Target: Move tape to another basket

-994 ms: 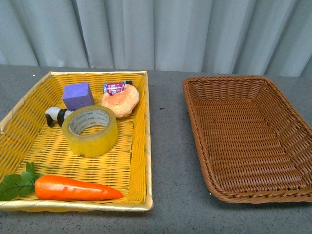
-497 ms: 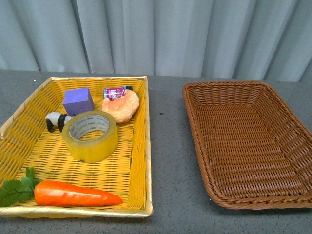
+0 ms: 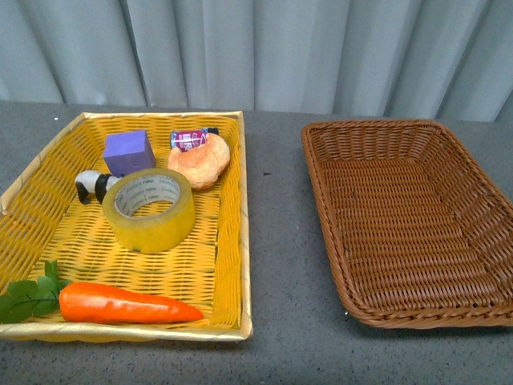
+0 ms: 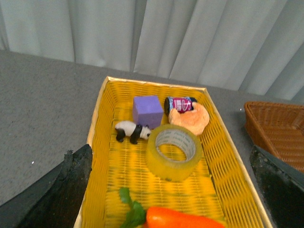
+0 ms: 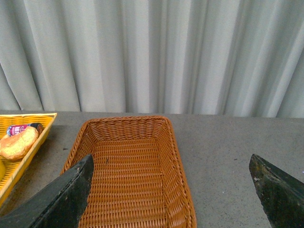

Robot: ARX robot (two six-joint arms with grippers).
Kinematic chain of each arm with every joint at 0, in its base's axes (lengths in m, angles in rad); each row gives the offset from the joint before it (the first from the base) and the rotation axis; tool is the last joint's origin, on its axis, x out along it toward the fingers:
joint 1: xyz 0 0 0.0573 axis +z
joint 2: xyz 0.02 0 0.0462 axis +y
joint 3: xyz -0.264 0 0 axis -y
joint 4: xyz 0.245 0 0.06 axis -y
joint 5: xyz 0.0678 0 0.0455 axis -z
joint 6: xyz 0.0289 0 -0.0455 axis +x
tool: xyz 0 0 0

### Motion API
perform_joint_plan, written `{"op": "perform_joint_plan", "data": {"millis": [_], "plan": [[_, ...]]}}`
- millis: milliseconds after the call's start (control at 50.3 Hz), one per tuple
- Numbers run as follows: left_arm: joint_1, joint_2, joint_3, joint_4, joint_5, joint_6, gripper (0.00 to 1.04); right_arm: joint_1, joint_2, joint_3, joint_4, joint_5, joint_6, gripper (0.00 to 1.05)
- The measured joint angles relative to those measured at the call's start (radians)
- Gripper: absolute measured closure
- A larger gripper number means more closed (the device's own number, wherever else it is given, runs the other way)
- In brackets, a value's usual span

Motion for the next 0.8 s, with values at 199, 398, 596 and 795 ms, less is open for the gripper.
{"op": "perform_joint_plan", "data": {"millis": [199, 398, 596, 795], "plan": [[-0.053, 0.566, 0.215, 0.155, 0.061, -0.049, 0.07, 0.000, 0.000, 0.000, 0.000, 0.000, 0.000, 0.09], [-0.089, 0.917, 0.394, 0.093, 0.053, -0.099, 0.07, 0.000, 0.000, 0.000, 0.000, 0.000, 0.000, 0.09], [-0.104, 1.161, 0.562, 0.013, 0.027, -0.120, 0.07, 0.000, 0.000, 0.000, 0.000, 0.000, 0.000, 0.09], [-0.090, 1.328, 0.714, -0.105, -0.010, -0.158, 0.07, 0.000, 0.000, 0.000, 0.000, 0.000, 0.000, 0.09]]}}
